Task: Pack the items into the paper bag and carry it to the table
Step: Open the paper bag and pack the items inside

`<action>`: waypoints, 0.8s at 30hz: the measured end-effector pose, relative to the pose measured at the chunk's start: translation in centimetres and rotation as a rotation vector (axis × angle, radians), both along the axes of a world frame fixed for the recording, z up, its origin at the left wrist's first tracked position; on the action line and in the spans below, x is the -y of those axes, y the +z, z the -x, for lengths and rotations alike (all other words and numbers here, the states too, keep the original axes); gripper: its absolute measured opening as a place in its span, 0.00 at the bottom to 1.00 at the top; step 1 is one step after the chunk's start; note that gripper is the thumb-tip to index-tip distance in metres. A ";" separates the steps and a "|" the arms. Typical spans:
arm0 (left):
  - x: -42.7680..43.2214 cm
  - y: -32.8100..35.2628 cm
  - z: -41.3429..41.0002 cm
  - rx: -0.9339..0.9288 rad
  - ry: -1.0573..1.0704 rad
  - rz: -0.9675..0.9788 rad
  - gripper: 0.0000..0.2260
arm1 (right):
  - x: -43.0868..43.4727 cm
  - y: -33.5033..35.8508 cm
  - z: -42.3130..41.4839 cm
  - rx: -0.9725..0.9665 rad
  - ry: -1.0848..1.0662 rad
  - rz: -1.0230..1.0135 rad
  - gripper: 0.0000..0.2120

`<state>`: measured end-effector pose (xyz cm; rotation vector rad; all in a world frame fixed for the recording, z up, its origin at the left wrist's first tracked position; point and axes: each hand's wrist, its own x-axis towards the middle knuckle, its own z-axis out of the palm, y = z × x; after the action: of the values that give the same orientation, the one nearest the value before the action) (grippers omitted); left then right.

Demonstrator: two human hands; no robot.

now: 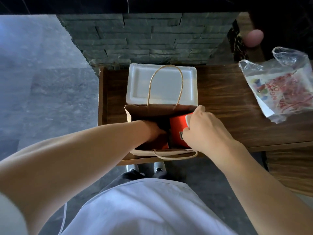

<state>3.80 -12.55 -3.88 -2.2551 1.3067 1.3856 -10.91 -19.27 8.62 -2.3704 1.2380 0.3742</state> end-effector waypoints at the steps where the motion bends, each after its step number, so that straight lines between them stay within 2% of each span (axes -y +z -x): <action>1: 0.1 -0.3 0.4 0.005 0.017 0.018 0.20 | 0.2 -0.2 0.0 -0.012 -0.002 -0.012 0.23; 6: 0.7 -0.5 2.3 0.008 -0.025 -0.185 0.20 | 0.5 -1.1 -0.2 -0.040 -0.015 -0.088 0.26; 10: 1.5 0.4 2.9 -0.105 0.010 -0.312 0.17 | 0.8 -1.5 -0.4 -0.050 -0.028 -0.155 0.25; 13: 0.8 0.5 2.9 0.025 -0.026 -0.308 0.18 | 1.2 -1.8 -0.5 -0.055 -0.035 -0.202 0.24; 15: 0.4 0.7 3.0 0.100 0.043 -0.203 0.18 | 1.5 -2.2 -0.9 -0.070 -0.040 -0.247 0.26; 20: 0.1 1.3 2.7 -0.031 0.280 -0.195 0.14 | 2.5 -3.3 -2.1 -0.159 -0.073 -0.376 0.26; 24: -0.1 2.4 1.0 -0.176 0.700 -0.097 0.14 | 3.1 -4.8 -3.0 -0.162 -0.118 -0.482 0.18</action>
<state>2.80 -12.48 -1.50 -2.6934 0.4532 1.8314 -7.93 -22.36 3.87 -1.8788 1.1894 0.7455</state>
